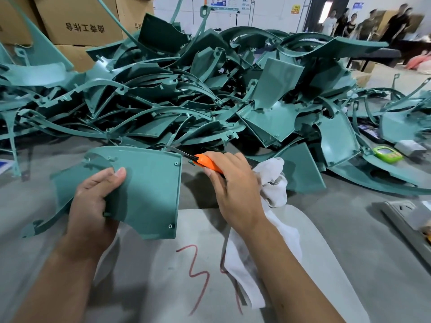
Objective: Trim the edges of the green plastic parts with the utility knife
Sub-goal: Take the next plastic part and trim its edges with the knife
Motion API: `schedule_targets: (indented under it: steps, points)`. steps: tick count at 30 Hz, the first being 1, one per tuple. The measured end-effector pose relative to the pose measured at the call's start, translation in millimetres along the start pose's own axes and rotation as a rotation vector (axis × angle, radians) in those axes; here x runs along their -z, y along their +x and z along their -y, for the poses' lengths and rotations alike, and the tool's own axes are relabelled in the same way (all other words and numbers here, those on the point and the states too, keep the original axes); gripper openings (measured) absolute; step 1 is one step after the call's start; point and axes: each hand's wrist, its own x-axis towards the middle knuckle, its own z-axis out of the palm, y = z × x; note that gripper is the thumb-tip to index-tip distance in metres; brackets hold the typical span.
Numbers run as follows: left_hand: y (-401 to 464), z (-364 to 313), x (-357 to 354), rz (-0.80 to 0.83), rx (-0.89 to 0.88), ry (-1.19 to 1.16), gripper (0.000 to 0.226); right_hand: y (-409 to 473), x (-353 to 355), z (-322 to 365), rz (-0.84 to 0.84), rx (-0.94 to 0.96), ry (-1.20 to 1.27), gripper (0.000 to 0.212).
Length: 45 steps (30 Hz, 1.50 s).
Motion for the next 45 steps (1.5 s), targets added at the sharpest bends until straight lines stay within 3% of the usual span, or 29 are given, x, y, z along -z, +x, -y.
schedule_targets:
  steps: [4, 7, 10, 13, 20, 23, 27, 30, 34, 42, 45]
  points:
    - [-5, 1, -2, 0.003, -0.055, -0.041, 0.017, 0, 2, 1, -0.022, -0.009, 0.006, 0.026]
    - [-6, 0, -4, 0.011, -0.019, -0.144, 0.029, 0, 2, 1, 0.001, -0.019, -0.025, 0.026]
    - [-7, -4, -5, 0.003, -0.034, -0.188, 0.022, 0, 1, -1, 0.053, 0.002, -0.044, 0.026]
    - [-7, -6, -2, -0.006, -0.033, -0.201, 0.032, 0, 2, -2, 0.034, 0.005, -0.055, 0.027]
    - [-5, -6, 2, -0.010, -0.003, -0.187, 0.028, 0, -2, -4, -0.035, 0.028, -0.023, 0.025]
    - [-5, -4, 1, 0.005, -0.010, -0.170, 0.044, 1, -3, -3, -0.075, -0.004, -0.029, 0.026]
    - [-7, -3, -2, 0.007, -0.021, -0.180, 0.043, 0, -3, -4, 0.006, 0.037, -0.005, 0.025]
    - [-7, -4, -2, -0.054, 0.022, -0.241, 0.026, 2, 0, -5, 0.036, 0.068, 0.000, 0.025]
    - [0, -6, 1, -0.196, 0.044, -0.354, 0.023, 2, 2, -5, 0.134, 0.134, 0.002, 0.025]
    - [6, -9, 1, -0.373, -0.106, -0.487, 0.038, 1, 3, -5, 0.366, 0.241, -0.036, 0.026]
    - [3, -11, -1, -0.363, -0.119, -0.489, 0.040, 1, 2, -3, 0.302, 0.231, 0.035, 0.024]
